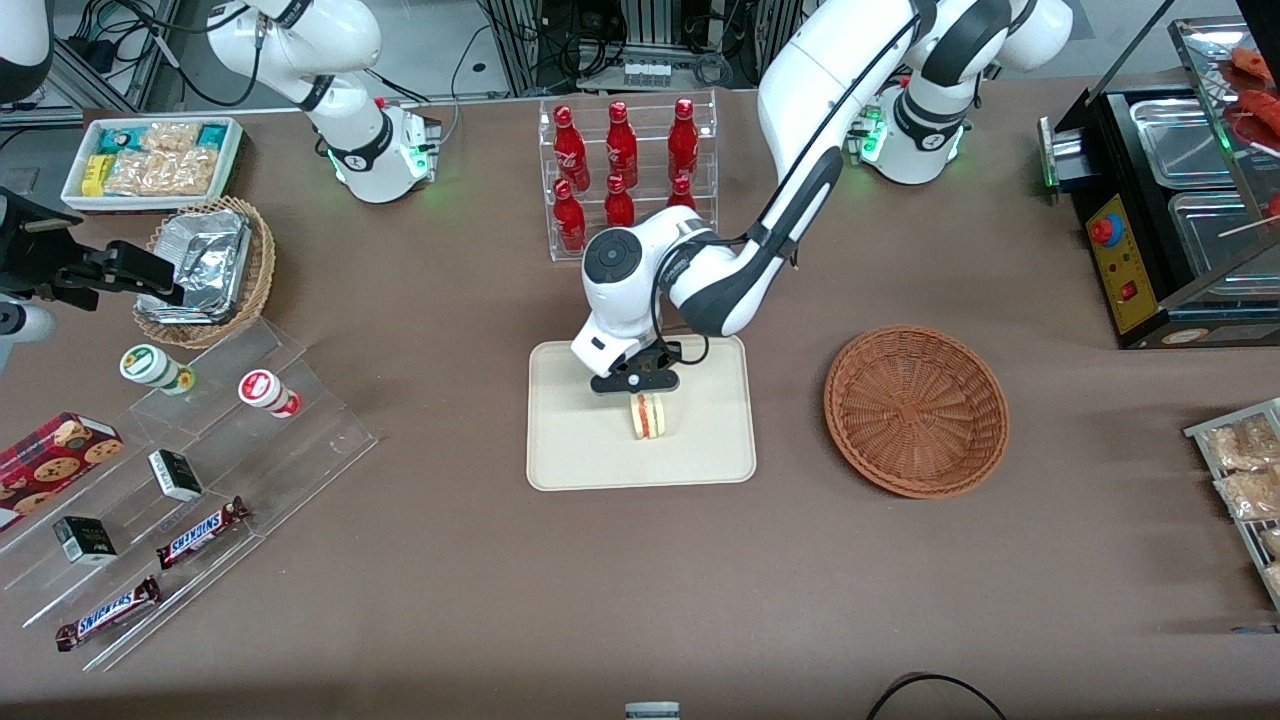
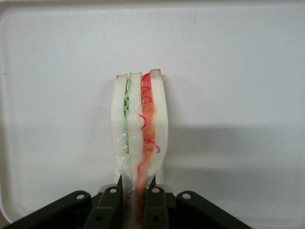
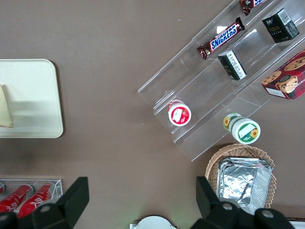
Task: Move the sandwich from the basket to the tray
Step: 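Lower the sandwich onto the tray center with the left gripper, then open the left gripper and lift it off the sandwich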
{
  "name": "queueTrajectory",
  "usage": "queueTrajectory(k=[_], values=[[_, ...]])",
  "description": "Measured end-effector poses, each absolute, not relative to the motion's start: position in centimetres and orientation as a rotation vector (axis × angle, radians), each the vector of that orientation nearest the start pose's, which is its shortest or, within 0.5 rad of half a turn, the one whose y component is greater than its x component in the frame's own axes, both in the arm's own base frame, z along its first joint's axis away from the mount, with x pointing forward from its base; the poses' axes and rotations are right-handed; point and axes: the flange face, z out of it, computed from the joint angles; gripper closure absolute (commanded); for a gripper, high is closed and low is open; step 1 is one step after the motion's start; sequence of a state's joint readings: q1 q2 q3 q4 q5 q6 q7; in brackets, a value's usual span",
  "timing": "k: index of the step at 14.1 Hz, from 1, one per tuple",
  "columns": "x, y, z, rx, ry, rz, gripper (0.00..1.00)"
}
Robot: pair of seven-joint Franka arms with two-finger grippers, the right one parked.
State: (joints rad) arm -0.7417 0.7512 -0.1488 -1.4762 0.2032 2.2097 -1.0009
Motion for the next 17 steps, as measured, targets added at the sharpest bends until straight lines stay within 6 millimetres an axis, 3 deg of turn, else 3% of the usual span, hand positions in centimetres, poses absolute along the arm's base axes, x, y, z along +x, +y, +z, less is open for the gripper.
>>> queueTrajectory(k=[1,2,3,8,12,14,17], values=[[47.0,-54.3,23.2,-3.105,-0.033,-0.077,0.96],[46.9,-54.5,23.2,-3.108,-0.025,-0.083,0.58],[46.8,-54.6,23.2,-3.109,-0.022,-0.085,0.01],[47.1,-54.7,23.6,-3.119,-0.03,-0.1,0.0],[47.9,-54.8,25.6,-3.134,-0.05,-0.133,0.0],[48.6,-54.4,28.5,-3.138,-0.077,-0.16,0.0],[51.2,-51.6,35.2,-3.159,-0.194,-0.214,0.0]])
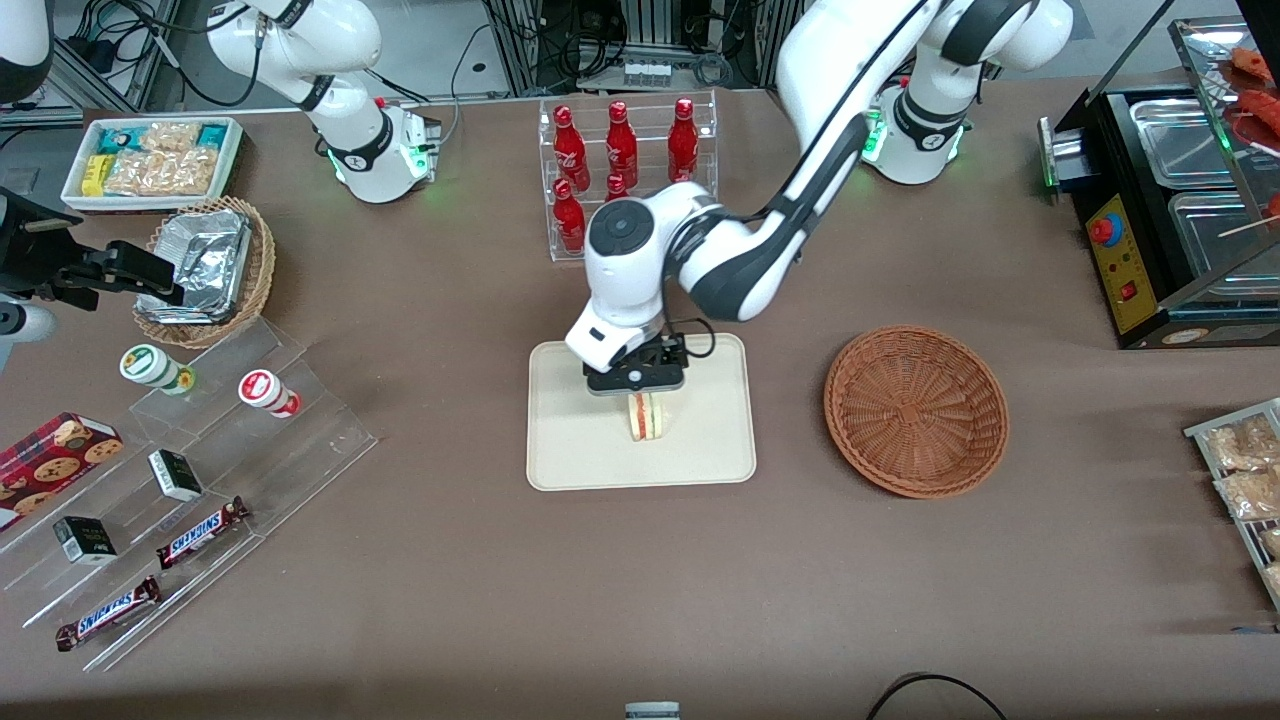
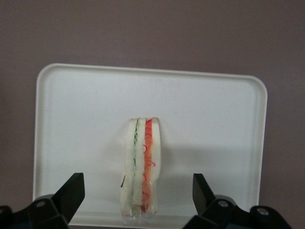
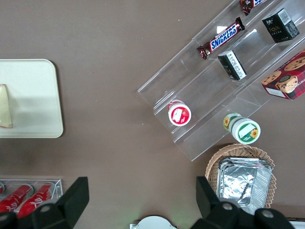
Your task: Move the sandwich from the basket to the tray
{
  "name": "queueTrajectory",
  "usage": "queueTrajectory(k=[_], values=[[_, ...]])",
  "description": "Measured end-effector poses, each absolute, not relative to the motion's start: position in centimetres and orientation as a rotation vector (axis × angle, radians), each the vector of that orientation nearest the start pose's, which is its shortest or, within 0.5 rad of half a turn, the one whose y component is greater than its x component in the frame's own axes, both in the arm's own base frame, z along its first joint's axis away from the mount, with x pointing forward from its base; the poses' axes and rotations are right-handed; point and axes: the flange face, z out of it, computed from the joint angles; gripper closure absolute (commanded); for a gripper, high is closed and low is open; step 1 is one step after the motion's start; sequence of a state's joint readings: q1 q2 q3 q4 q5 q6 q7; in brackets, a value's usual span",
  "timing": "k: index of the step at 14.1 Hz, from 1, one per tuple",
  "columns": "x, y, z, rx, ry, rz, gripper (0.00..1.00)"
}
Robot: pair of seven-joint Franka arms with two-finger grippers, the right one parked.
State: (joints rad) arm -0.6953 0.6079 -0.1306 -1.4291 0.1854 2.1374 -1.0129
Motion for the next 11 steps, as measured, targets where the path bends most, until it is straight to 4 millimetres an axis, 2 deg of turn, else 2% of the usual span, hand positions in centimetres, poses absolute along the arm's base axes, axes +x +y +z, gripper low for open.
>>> queueTrajectory(k=[2,4,6,8,11], values=[[53.6,-47.5,41.0,-3.145,-0.32,-0.239,0.0],[55.5,-41.8,47.0,-3.103,-0.454,-0.25,0.0],[56.6,-36.0,52.1,-3.064,-0.536,-0.251,0.0],[57.0,-31.0,55.0,-3.045,-0.521,-0.2,0.0],[57.4,-23.8,56.6,-3.043,-0.406,-0.092,0.0]])
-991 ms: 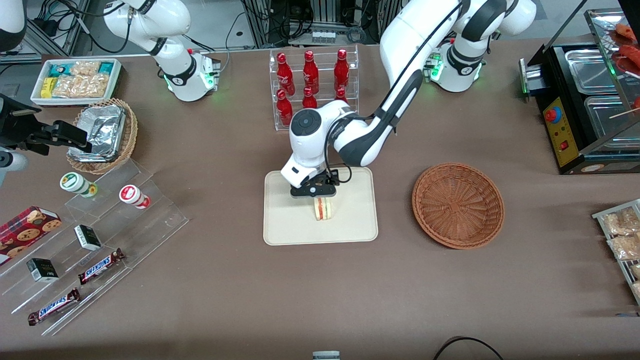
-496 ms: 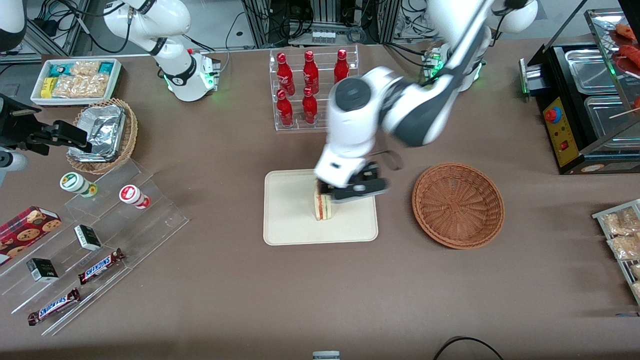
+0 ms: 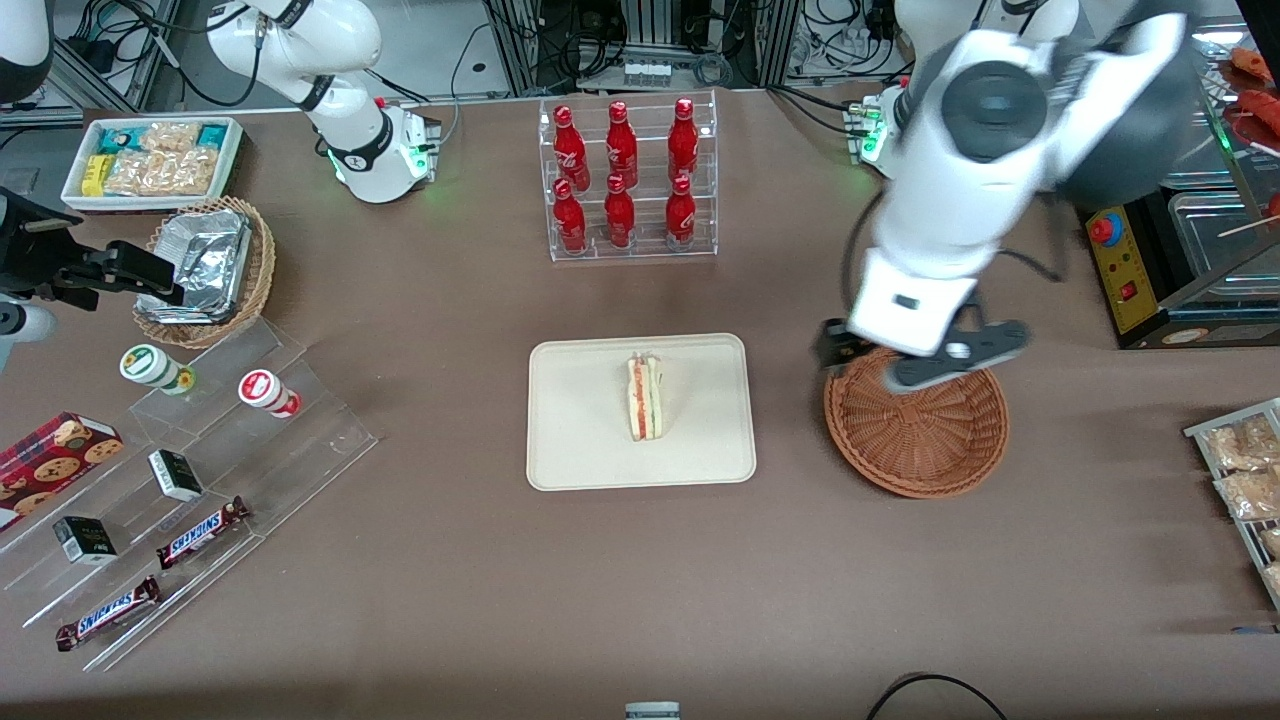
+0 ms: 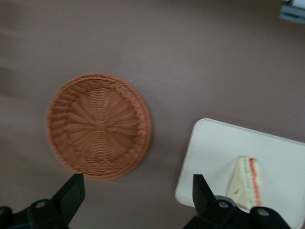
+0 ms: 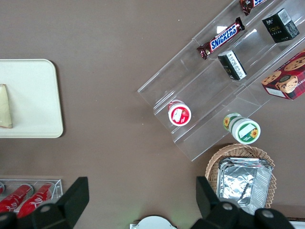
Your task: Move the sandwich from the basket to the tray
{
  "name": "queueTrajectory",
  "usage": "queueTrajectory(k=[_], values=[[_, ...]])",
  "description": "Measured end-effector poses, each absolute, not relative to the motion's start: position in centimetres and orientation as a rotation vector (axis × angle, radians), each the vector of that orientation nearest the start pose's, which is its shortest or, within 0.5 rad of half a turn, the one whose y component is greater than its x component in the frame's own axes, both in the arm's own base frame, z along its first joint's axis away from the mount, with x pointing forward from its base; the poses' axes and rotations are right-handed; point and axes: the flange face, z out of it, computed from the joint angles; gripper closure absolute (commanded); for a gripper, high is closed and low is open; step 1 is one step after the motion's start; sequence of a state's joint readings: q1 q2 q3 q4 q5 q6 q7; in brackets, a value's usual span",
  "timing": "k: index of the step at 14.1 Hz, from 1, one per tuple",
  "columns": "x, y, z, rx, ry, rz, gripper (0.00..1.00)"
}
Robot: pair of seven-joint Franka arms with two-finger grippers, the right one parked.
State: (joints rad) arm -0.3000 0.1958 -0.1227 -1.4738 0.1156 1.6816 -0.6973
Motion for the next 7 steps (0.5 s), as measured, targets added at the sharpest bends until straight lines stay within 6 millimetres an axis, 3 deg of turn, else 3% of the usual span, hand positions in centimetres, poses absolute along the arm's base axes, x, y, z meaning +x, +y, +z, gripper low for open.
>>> queueTrajectory(k=[3,7], values=[[56.5,-17.3,58.2,-3.04,-0.266,-0.062,0.0],[54.2,-11.6,60.6,-3.069,-0.088,0.01,0.0]])
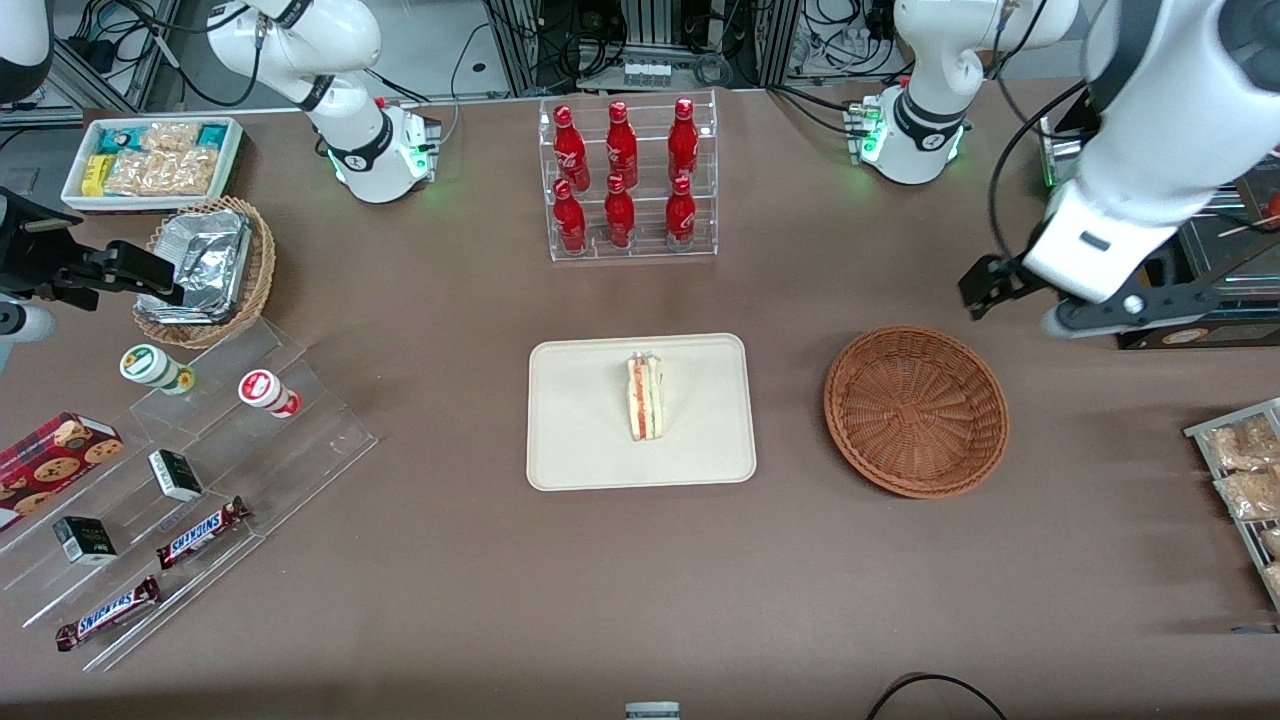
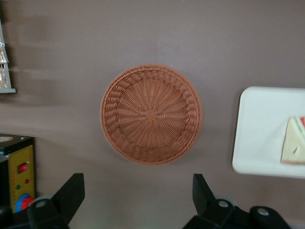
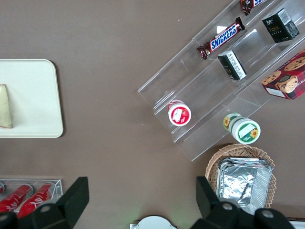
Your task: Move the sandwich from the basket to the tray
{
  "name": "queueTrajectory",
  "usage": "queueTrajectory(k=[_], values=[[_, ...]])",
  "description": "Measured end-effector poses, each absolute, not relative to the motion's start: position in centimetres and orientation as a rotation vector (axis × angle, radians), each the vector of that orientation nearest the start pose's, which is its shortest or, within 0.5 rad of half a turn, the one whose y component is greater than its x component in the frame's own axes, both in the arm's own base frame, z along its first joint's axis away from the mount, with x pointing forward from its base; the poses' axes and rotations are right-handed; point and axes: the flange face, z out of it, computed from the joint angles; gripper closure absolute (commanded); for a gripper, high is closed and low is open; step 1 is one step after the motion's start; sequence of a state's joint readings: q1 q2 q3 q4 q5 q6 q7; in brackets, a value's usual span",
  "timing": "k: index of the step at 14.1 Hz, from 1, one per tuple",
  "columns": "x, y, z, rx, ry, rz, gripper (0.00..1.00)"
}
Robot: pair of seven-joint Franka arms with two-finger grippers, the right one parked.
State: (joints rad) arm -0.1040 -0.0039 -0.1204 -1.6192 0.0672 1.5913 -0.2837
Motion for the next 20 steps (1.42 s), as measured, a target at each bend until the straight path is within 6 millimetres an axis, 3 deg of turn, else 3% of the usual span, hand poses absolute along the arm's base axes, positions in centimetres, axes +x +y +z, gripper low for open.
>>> queueTrajectory(k=[4,9,15,20], values=[[53.6,-6.6,61.9,-3.084,0.008,0.042,0.0],[53.8,-3.5,61.7,-3.133,0.003,0.083,0.0],[54.6,-1.9,61.6,-3.15,-0.002,0.079,0.0],[54.7,-1.9,62.5,-3.147,-0.002,0.048,0.0]])
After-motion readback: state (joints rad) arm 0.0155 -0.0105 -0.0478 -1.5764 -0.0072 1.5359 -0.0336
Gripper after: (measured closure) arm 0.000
